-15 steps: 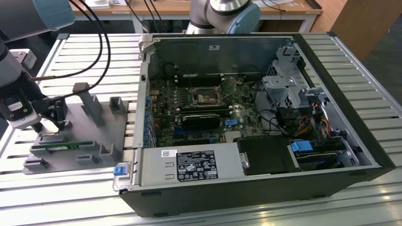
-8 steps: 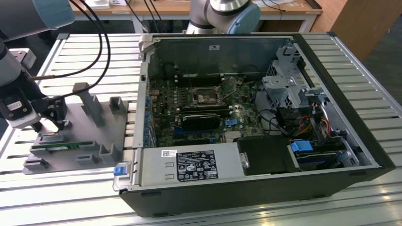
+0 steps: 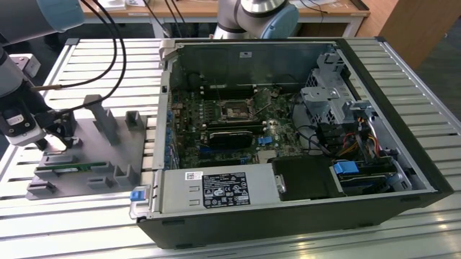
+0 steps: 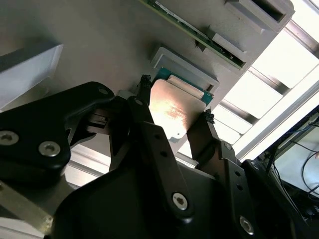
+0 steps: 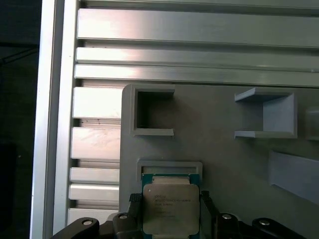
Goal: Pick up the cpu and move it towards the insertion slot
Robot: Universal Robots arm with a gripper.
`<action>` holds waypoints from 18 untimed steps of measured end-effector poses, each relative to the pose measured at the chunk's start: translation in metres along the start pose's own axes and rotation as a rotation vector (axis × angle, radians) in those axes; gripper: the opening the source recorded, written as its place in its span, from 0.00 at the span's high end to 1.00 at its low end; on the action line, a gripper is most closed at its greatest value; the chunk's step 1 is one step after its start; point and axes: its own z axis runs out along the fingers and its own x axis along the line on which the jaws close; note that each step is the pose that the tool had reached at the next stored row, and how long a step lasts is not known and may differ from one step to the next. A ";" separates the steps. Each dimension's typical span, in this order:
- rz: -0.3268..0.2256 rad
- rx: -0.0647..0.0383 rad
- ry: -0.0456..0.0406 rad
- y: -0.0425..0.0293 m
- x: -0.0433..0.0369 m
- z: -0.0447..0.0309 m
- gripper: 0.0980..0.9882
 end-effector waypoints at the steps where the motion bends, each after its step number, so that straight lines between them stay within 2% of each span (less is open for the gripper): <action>1: 0.000 0.000 0.0000 0.0001 0.0000 -0.0015 0.50; 18: 0.000 0.000 -0.0001 0.0002 0.0000 -0.0051 0.50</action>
